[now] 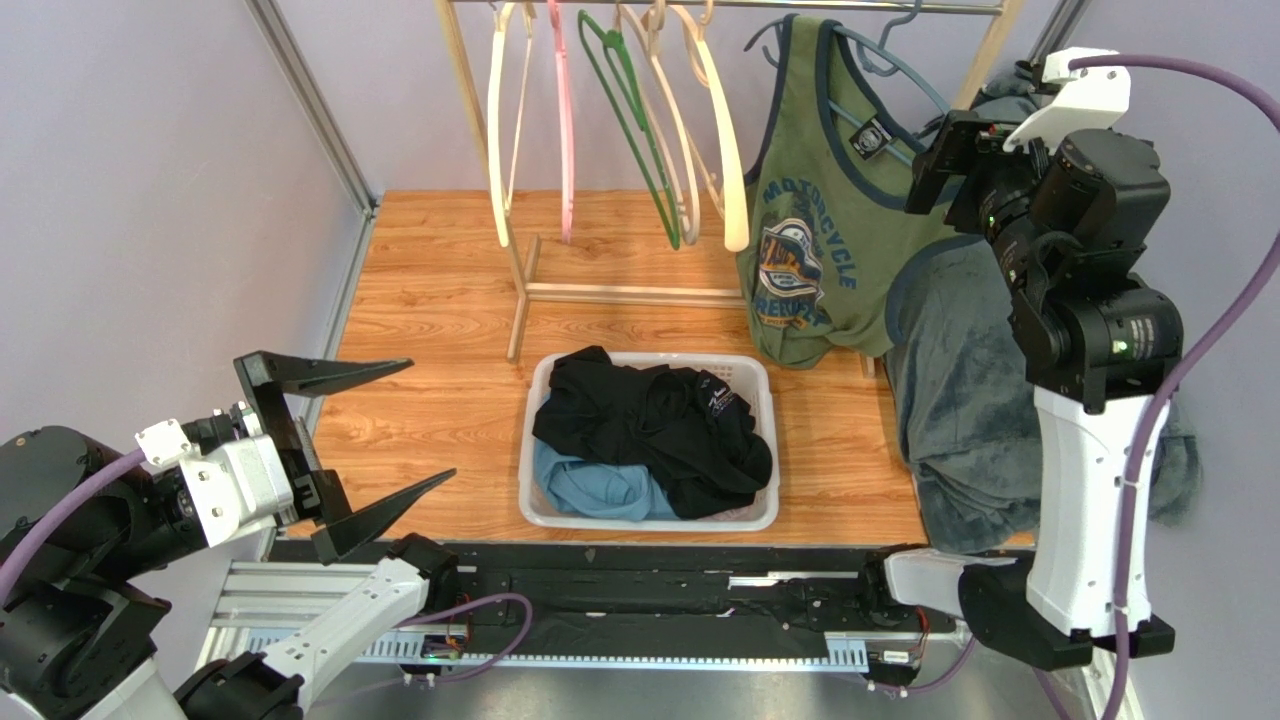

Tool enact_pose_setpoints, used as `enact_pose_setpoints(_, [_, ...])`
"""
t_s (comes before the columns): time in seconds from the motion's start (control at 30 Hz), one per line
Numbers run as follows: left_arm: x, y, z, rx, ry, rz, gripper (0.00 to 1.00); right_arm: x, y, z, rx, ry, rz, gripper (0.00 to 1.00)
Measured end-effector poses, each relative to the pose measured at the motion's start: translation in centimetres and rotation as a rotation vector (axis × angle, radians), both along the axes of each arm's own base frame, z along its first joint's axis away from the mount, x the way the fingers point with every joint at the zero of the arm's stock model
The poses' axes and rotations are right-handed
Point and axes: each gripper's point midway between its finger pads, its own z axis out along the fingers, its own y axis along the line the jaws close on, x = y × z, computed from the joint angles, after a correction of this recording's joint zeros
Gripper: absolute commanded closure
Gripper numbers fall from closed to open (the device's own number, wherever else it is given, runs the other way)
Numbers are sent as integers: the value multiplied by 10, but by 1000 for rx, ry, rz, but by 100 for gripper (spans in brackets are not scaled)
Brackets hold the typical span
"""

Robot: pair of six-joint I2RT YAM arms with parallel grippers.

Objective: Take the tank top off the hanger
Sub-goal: Pick up the hanger from the clothesline.

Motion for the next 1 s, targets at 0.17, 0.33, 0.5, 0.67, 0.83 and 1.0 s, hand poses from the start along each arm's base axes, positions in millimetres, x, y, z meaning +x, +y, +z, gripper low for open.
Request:
enact_pose_setpoints(0.17, [2,-2,-1,3,6,-4,1,23,-18,-26,22,40,-31,12])
enact_pose_setpoints(0.33, [7,-5,-2,11,24,-11,1,37,-30,-40,48,51,-25,13])
enact_pose_setpoints(0.5, [13,-9,-4,19,40,-18,1,52,-31,-32,47,9,-12,13])
enact_pose_setpoints(0.67, [13,-10,-4,20,42,-21,1,65,-31,-27,25,-33,1,14])
enact_pose_setpoints(0.83, [13,-10,-4,20,43,-21,1,85,-25,-30,17,-33,45,28])
enact_pose_setpoints(1.0, [13,-10,-4,20,43,-21,1,106,-13,-46,46,7,117,43])
